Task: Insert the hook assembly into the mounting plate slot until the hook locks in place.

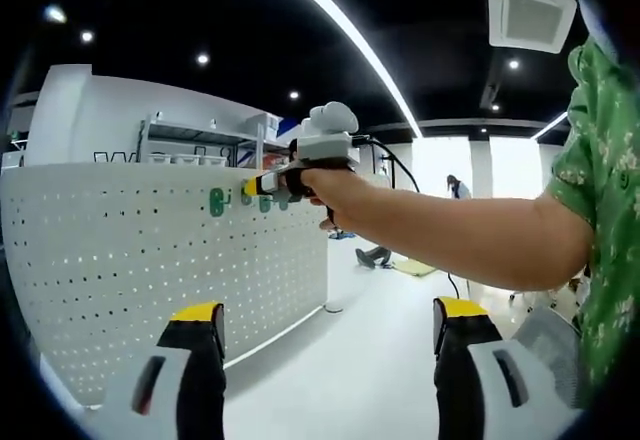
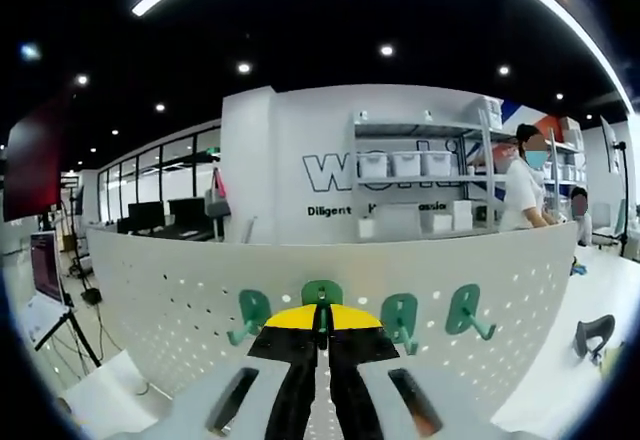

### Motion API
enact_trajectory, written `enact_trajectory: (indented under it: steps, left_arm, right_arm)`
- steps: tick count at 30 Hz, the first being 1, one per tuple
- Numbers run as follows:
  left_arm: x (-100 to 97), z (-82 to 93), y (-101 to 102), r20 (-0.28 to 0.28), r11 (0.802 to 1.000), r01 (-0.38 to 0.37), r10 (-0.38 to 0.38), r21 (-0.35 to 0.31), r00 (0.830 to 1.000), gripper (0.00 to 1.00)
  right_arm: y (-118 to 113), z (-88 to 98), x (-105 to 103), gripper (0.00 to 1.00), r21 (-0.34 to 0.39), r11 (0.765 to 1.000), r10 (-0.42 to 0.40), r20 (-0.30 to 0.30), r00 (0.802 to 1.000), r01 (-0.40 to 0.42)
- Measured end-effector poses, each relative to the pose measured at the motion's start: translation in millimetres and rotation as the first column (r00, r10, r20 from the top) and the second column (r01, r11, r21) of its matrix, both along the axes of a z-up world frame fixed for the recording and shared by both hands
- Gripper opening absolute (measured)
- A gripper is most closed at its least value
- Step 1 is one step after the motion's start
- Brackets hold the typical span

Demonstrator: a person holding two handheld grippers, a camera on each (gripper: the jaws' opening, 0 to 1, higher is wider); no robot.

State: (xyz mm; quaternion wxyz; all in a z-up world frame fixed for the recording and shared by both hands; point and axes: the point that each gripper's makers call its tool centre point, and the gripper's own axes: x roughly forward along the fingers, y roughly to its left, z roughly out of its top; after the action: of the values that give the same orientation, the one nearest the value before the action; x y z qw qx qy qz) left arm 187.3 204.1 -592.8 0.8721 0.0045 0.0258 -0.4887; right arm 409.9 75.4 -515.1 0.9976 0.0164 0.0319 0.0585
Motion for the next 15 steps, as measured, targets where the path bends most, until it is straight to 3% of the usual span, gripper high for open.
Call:
enact_trajectory:
  steps: [15]
  left_arm:
    - [0.3,-2.5,2.3,-0.005,1.0,-0.005,0.005,0.007,1.0,0.86]
  right_arm:
    - [0.7,-2.9,2.1,0.01,-0.02,1.0,0.001,0.006,1.0,-0.001]
